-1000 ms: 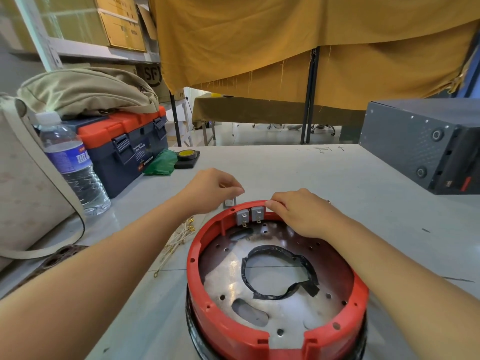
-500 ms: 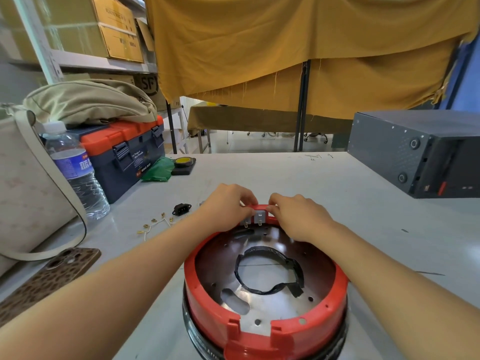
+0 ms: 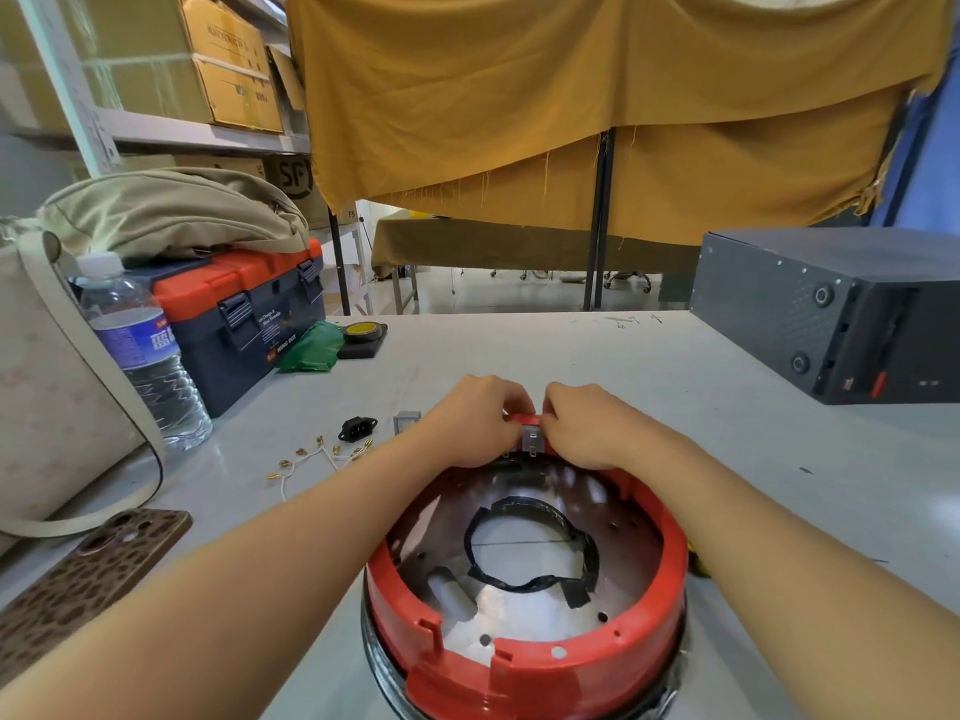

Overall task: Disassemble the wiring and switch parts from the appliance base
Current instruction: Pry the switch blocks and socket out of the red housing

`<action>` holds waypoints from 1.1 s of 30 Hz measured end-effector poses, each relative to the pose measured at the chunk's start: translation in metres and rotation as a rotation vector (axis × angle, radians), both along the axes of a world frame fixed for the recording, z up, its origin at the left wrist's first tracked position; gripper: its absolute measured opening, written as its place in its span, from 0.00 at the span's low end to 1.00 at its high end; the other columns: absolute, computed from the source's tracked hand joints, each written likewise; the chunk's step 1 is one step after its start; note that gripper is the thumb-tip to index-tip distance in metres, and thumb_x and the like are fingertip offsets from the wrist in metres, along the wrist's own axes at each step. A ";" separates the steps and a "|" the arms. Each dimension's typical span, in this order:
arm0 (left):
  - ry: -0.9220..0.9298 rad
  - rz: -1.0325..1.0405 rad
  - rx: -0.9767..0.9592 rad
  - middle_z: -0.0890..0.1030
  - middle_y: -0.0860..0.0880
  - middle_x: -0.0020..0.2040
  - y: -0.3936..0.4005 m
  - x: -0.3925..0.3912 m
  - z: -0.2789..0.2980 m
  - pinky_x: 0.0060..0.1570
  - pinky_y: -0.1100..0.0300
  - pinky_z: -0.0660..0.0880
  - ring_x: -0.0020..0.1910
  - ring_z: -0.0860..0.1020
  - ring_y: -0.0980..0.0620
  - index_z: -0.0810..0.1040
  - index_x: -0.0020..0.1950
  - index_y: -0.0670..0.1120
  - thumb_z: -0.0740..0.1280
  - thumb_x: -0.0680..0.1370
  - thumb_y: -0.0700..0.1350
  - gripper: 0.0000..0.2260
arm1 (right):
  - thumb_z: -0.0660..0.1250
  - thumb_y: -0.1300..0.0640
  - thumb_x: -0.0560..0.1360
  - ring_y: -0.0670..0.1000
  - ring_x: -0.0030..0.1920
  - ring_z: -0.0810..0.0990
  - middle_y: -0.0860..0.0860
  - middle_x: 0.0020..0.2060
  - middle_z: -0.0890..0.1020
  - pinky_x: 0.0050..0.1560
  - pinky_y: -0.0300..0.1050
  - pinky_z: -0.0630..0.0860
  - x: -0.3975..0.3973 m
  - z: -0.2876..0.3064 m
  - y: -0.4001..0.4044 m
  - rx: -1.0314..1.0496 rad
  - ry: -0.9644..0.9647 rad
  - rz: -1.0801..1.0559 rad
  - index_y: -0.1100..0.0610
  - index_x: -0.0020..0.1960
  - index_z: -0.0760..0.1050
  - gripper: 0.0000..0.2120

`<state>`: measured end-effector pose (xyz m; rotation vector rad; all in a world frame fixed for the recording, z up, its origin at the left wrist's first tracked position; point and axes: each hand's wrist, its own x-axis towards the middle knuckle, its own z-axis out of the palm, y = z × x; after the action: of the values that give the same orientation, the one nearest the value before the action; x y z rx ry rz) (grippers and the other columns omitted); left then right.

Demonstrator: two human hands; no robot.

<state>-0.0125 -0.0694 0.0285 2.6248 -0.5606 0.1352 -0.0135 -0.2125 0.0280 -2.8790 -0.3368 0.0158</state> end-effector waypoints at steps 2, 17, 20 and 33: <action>0.019 0.014 -0.064 0.82 0.48 0.52 0.000 0.001 -0.004 0.53 0.58 0.74 0.51 0.78 0.51 0.80 0.54 0.47 0.65 0.75 0.43 0.09 | 0.53 0.55 0.80 0.55 0.45 0.73 0.58 0.50 0.77 0.44 0.47 0.70 0.001 -0.005 -0.002 0.092 -0.021 0.026 0.57 0.54 0.68 0.09; 0.009 -0.026 -0.171 0.82 0.52 0.48 0.010 0.005 -0.013 0.44 0.69 0.71 0.45 0.78 0.56 0.80 0.53 0.49 0.69 0.74 0.45 0.08 | 0.64 0.50 0.76 0.55 0.46 0.77 0.54 0.46 0.78 0.48 0.52 0.76 -0.003 -0.011 -0.013 0.218 -0.072 0.096 0.54 0.53 0.71 0.11; -0.027 -0.027 -0.169 0.81 0.53 0.46 0.010 0.005 -0.014 0.38 0.75 0.67 0.41 0.76 0.61 0.81 0.52 0.49 0.69 0.75 0.45 0.07 | 0.64 0.50 0.76 0.56 0.47 0.77 0.55 0.47 0.77 0.49 0.54 0.76 -0.004 -0.012 -0.013 0.188 -0.082 0.084 0.54 0.55 0.71 0.11; -0.083 -0.036 -0.171 0.78 0.54 0.44 0.009 0.005 -0.016 0.38 0.79 0.67 0.42 0.75 0.57 0.81 0.53 0.46 0.69 0.75 0.45 0.08 | 0.62 0.50 0.78 0.57 0.47 0.77 0.55 0.48 0.77 0.49 0.54 0.76 -0.004 -0.014 -0.011 0.098 -0.120 0.058 0.55 0.55 0.70 0.10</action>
<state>-0.0078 -0.0603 0.0129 2.4508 -0.5966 0.2694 -0.0174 -0.2239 0.0140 -2.7782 -0.4317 -0.1589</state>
